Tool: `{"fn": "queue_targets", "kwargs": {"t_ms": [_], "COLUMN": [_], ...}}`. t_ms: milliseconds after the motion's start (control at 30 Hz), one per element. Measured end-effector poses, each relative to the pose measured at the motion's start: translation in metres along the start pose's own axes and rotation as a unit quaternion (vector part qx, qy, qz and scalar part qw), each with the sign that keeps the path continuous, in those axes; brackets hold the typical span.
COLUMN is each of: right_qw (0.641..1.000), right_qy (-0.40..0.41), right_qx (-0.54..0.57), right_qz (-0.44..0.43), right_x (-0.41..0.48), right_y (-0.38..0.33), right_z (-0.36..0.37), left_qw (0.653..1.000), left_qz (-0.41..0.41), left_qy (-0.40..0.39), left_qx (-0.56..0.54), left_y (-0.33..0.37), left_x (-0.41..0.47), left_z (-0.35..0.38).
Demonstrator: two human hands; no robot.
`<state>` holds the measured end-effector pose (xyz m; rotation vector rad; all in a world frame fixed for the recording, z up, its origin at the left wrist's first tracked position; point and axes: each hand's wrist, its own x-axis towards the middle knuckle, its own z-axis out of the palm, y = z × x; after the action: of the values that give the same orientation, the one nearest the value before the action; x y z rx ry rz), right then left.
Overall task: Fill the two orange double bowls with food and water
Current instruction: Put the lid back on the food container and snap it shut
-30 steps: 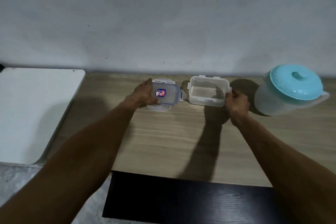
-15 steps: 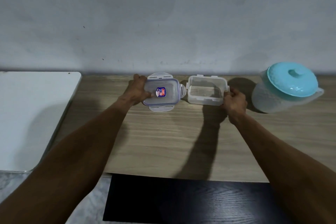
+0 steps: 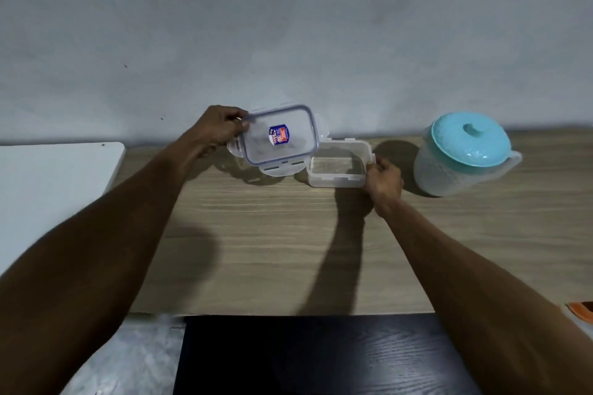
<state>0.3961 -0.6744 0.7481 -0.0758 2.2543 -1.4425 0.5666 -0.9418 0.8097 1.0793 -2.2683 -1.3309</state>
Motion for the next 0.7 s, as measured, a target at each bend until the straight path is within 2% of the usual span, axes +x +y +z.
{"fn": "queue_targets", "kwargs": {"t_ms": [233,367,467,700], "right_qw": [0.999,0.996,0.993,0.990], "right_qy": [-0.010,-0.025,-0.046,-0.060], "right_qx": [0.039,0.081,0.104,0.131], "right_qz": [0.032,0.030,0.040,0.005], "right_x": [0.005,0.046,0.059,0.030], "right_y": [0.004,0.043,0.055,0.027], "right_z": [-0.002,0.005,0.003,-0.013], "left_qw": [0.997,0.995,0.994,0.994], "left_qz": [-0.010,-0.014,-0.019,-0.015], "left_qy": [-0.067,-0.082,-0.080,-0.046], "left_qx": [0.038,0.056,0.077,0.098], "left_y": [0.031,0.037,0.038,0.036], "left_x": [0.018,0.020,0.021,0.021], "left_z": [0.078,0.105,0.118,0.136]}}
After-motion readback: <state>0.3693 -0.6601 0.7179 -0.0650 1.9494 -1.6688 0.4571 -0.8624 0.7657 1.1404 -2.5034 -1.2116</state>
